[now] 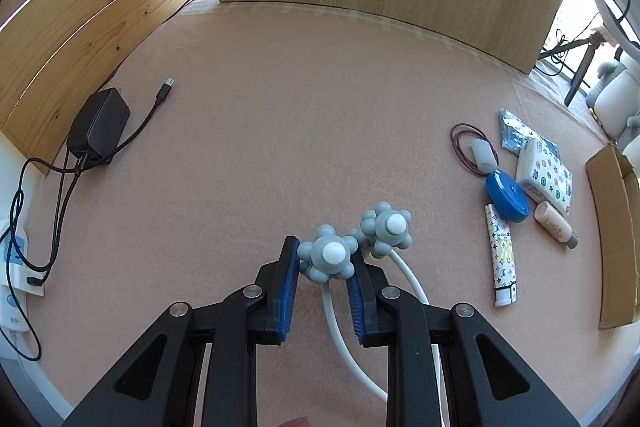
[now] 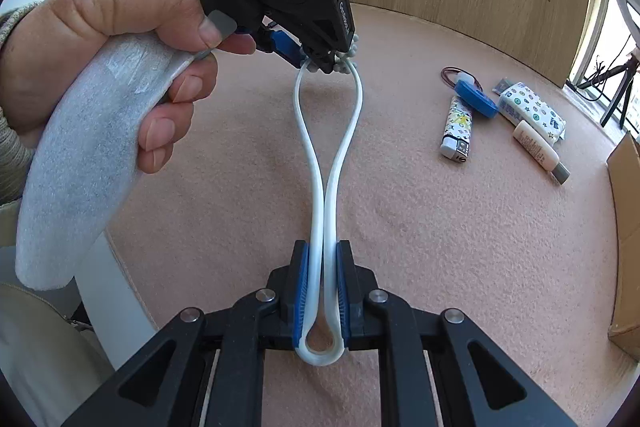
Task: Organize objects
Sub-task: 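Lift the white massager by its loop with the right gripper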
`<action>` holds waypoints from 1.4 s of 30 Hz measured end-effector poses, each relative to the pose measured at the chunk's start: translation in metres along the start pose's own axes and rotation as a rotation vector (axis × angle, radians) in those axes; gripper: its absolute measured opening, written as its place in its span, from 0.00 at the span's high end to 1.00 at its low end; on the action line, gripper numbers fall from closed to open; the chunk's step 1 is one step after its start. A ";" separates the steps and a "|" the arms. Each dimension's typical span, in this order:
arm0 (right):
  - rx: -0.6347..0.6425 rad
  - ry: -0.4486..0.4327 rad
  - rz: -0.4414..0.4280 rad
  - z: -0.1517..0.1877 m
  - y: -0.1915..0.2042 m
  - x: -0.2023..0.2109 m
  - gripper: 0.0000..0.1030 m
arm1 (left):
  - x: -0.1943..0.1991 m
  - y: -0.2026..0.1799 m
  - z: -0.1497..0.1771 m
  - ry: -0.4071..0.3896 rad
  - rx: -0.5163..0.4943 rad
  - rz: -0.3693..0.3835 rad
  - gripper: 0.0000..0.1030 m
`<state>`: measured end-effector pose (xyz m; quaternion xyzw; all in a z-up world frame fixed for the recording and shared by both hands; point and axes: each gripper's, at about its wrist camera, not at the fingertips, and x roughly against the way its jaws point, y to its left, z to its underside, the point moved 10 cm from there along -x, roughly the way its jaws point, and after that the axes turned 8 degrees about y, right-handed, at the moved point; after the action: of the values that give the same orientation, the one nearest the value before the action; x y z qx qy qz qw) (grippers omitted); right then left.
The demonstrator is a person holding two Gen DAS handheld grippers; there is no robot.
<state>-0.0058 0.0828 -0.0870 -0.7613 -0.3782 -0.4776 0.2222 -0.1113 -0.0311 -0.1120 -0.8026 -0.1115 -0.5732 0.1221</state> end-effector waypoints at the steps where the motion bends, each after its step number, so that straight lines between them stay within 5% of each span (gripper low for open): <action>1: 0.000 -0.003 0.000 -0.001 0.000 0.001 0.88 | 0.002 0.000 -0.001 -0.002 0.000 0.000 0.77; 22: 0.022 -0.147 0.040 -0.050 -0.005 0.054 0.89 | 0.096 -0.001 -0.047 -0.159 0.004 0.026 0.77; 42: -0.024 -0.191 0.064 -0.056 -0.021 0.073 0.89 | 0.110 -0.038 -0.062 -0.183 -0.056 0.035 0.77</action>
<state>-0.0347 0.0826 0.0030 -0.8176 -0.3672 -0.4002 0.1911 -0.1434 -0.0109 0.0142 -0.8566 -0.0922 -0.4980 0.0989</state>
